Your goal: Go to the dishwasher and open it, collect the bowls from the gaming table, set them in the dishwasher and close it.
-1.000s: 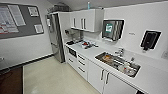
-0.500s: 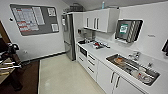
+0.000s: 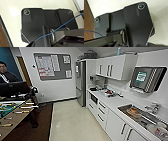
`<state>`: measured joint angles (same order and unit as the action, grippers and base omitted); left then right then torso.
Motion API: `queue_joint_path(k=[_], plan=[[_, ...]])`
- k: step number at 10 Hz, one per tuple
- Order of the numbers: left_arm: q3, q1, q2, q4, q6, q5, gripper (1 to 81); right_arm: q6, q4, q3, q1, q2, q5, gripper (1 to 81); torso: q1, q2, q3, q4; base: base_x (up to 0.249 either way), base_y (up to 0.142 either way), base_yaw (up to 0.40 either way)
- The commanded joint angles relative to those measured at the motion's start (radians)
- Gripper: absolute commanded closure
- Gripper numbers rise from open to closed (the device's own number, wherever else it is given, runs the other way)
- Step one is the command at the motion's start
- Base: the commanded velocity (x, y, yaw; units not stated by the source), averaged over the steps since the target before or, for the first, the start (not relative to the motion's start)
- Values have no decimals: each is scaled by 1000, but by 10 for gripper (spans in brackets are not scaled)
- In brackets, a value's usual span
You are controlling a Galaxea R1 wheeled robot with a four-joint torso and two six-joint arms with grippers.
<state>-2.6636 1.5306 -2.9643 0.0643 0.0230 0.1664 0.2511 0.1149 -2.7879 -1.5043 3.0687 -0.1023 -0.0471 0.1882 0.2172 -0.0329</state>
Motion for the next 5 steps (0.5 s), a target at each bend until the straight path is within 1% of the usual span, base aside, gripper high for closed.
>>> queue_joint_path(k=[1,5], plan=[[-1,-36,7,12,-5,-50,10,-1,-4,5,41,7,50,10,0,0,0,0,0,0,356],[-1,-36,5,12,-5,-51,10,-1,-3,5,41,7,52,10,0,0,0,0,0,0,356]])
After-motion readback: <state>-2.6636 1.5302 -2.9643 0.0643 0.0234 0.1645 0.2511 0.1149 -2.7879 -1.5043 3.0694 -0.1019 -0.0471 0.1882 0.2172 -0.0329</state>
